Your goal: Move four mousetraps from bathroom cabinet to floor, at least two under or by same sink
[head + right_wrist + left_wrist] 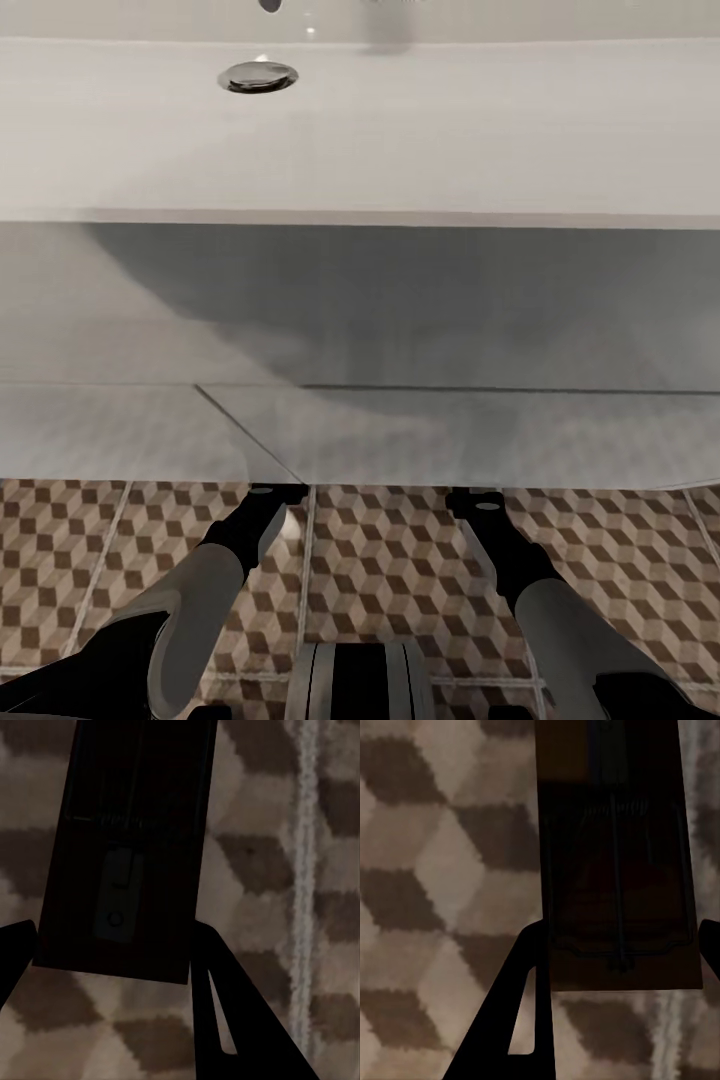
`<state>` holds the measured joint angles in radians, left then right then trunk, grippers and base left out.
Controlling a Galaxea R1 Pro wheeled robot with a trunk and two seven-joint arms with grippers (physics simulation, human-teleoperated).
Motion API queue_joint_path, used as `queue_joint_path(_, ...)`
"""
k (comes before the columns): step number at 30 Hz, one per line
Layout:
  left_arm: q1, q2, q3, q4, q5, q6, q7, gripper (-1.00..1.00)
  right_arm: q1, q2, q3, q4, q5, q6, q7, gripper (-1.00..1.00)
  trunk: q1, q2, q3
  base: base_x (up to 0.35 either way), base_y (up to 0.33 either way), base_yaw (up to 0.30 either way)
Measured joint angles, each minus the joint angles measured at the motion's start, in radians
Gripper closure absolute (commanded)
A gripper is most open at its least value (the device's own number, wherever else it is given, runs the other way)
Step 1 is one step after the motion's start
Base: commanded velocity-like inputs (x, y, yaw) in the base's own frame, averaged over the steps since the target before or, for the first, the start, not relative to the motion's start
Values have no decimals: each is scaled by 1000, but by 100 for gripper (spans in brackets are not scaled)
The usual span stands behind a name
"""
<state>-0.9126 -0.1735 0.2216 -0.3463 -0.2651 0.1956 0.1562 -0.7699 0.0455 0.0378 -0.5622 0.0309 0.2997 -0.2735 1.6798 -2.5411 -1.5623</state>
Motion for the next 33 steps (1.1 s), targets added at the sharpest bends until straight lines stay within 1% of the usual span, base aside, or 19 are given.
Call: queue_joint_path(33, 0, 0, 0, 5, 1, 0, 0, 100, 0, -1, 0, 0, -4, 12, 11, 100, 0, 0, 0, 1, 0, 0)
